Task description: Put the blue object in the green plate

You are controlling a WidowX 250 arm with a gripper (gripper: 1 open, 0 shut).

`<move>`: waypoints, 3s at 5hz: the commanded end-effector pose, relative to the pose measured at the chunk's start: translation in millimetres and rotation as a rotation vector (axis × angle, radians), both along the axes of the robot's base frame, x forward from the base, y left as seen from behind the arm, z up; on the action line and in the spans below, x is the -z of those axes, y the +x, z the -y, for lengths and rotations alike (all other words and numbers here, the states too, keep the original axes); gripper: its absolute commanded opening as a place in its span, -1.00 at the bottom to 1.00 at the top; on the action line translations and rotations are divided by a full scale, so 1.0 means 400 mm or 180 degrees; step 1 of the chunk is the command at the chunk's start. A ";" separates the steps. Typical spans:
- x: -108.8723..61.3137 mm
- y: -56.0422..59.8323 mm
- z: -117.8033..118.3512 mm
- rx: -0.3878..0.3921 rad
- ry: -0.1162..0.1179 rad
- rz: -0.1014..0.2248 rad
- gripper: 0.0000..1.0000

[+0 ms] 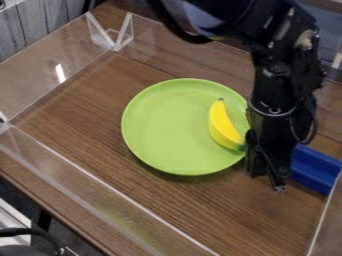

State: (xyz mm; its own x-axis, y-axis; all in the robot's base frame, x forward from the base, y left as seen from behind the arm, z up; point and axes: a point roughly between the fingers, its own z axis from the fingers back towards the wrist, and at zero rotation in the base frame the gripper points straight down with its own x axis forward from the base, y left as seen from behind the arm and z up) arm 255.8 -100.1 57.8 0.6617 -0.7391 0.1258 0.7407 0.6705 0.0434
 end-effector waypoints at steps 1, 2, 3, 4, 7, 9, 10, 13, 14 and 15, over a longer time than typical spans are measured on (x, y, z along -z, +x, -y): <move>-0.032 0.027 0.000 -0.0054 -0.0124 0.0254 -1.00; -0.026 0.029 -0.002 -0.0080 -0.0159 0.0302 -1.00; -0.023 0.031 -0.004 -0.0102 -0.0187 0.0321 -1.00; -0.027 0.034 -0.006 -0.0123 -0.0204 0.0318 -1.00; -0.031 0.042 -0.007 -0.0191 -0.0246 0.0287 -1.00; -0.033 0.045 -0.007 -0.0247 -0.0289 0.0277 -1.00; -0.034 0.046 -0.006 -0.0275 -0.0310 0.0274 -1.00; -0.074 0.055 -0.003 -0.0298 -0.0261 0.0252 -1.00; -0.093 0.055 -0.003 -0.0312 -0.0243 0.0245 -1.00; -0.127 0.056 -0.004 -0.0326 -0.0224 0.0280 -1.00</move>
State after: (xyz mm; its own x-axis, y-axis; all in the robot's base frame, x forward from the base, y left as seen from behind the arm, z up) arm 270.3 -95.6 89.7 0.7338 -0.6567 0.1743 0.6632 0.7480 0.0260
